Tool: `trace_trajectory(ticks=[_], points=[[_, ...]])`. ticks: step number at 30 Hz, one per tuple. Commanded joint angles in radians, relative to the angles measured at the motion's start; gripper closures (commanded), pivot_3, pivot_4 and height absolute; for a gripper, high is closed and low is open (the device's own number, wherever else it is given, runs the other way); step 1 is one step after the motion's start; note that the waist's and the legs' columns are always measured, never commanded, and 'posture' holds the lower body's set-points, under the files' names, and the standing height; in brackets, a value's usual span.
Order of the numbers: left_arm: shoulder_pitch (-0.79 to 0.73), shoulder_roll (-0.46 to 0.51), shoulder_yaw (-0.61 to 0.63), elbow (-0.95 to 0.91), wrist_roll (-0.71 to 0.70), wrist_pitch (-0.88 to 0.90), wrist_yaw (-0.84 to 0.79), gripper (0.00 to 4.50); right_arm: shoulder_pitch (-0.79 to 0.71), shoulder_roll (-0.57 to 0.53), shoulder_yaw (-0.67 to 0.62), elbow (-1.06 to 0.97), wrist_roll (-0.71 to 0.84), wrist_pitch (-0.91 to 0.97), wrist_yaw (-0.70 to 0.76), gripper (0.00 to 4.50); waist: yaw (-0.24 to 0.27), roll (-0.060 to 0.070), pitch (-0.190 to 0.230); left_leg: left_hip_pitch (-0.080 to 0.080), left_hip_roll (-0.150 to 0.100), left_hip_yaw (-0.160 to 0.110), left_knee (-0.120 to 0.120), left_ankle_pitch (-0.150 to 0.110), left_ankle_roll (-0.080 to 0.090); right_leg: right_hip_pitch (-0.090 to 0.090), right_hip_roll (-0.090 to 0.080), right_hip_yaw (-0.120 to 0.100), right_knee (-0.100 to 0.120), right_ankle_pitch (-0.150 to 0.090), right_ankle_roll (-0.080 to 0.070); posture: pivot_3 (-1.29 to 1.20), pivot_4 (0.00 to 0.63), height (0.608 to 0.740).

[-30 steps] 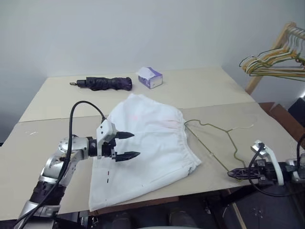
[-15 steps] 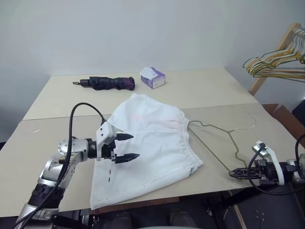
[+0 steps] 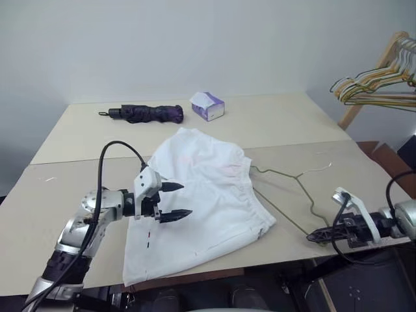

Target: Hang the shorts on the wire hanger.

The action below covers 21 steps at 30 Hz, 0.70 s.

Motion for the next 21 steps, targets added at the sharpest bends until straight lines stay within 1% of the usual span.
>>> trace_trajectory(ticks=[1, 5, 9, 13, 17, 19, 21], points=[[-0.031, -0.002, -0.006, -0.004, 0.017, -0.033, 0.003, 0.02, -0.116, 0.012, 0.076, 0.108, -0.025, -0.071, 0.063, 4.5, 0.002, 0.0, 0.0, 0.0, 0.0, 0.0, 0.0, 0.0, 0.0, 0.0, 0.0, 0.0, 0.0, 0.0, 0.0, -0.05, 0.0, 0.74], [-0.04, -0.015, -0.01, 0.007, 0.022, -0.041, 0.011, 0.02, -0.244, 0.026, 0.206, 0.224, 0.011, -0.13, 0.063, 4.5, 0.003, 0.0, 0.0, -0.001, 0.0, 0.0, 0.0, 0.0, 0.0, 0.0, 0.0, 0.0, 0.0, 0.0, 0.0, -0.04, 0.0, 0.74], [-0.041, -0.022, -0.025, 0.003, 0.041, -0.051, 0.017, 0.02, -0.335, -0.008, 0.407, 0.241, 0.113, -0.198, 0.063, 4.5, 0.006, 0.0, 0.0, -0.001, 0.0, -0.001, 0.0, 0.0, 0.0, 0.0, 0.0, 0.0, 0.0, 0.0, -0.001, -0.01, 0.0, 0.74], [-0.036, -0.022, -0.025, -0.003, 0.045, -0.053, 0.016, 0.02, -0.447, 0.039, 0.536, 0.366, 0.122, -0.258, 0.063, 4.5, 0.011, 0.0, 0.0, 0.0, 0.0, 0.0, 0.0, 0.0, 0.0, 0.0, -0.001, 0.0, 0.0, 0.001, -0.001, 0.0, 0.0, 0.74], [-0.032, -0.017, -0.028, 0.002, 0.062, -0.068, 0.028, 0.02, -0.524, 0.128, 0.585, 0.521, 0.089, -0.324, 0.063, 4.5, 0.012, 0.0, 0.0, 0.001, 0.001, 0.0, 0.0, 0.0, 0.0, 0.0, 0.0, 0.0, 0.001, 0.001, -0.002, 0.02, 0.0, 0.74], [-0.03, -0.018, -0.029, 0.002, 0.065, -0.071, 0.035, 0.02, -0.554, 0.176, 0.563, 0.604, 0.069, -0.346, 0.063, 4.5, 0.017, 0.0, 0.0, 0.0, 0.0, -0.001, 0.0, 0.0, 0.0, 0.0, 0.0, 0.0, 0.001, 0.001, -0.002, 0.02, 0.0, 0.74], [-0.027, -0.018, -0.028, -0.001, 0.061, -0.067, 0.035, 0.02, -0.568, 0.199, 0.552, 0.646, 0.062, -0.36, 0.063, 4.5, 0.028, 0.001, 0.0, 0.0, 0.0, -0.001, 0.0, 0.0, 0.0, 0.0, 0.0, 0.0, 0.001, 0.001, -0.002, 0.03, 0.0, 0.74]])
